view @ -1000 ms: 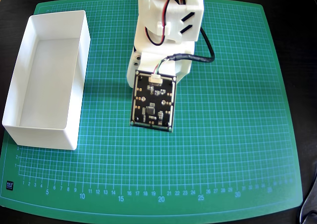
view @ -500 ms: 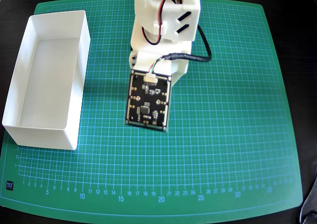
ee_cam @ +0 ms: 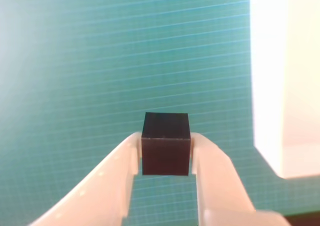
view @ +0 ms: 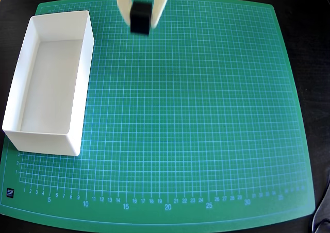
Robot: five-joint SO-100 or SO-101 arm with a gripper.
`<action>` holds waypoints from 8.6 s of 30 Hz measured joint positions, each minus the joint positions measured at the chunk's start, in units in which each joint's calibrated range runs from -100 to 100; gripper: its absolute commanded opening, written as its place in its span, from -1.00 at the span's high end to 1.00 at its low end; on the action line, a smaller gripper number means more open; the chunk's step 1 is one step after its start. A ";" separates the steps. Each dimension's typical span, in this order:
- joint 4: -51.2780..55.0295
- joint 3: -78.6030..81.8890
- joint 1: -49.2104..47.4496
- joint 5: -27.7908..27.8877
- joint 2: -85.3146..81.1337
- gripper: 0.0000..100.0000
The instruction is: Grab the black cube and put it in the white bin
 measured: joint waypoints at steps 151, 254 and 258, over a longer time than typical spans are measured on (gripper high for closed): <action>-41.04 106.65 5.49 8.65 -92.26 0.57; -34.90 136.35 -5.93 -1.53 -120.15 0.98; -34.90 136.35 -5.93 -1.53 -120.15 0.98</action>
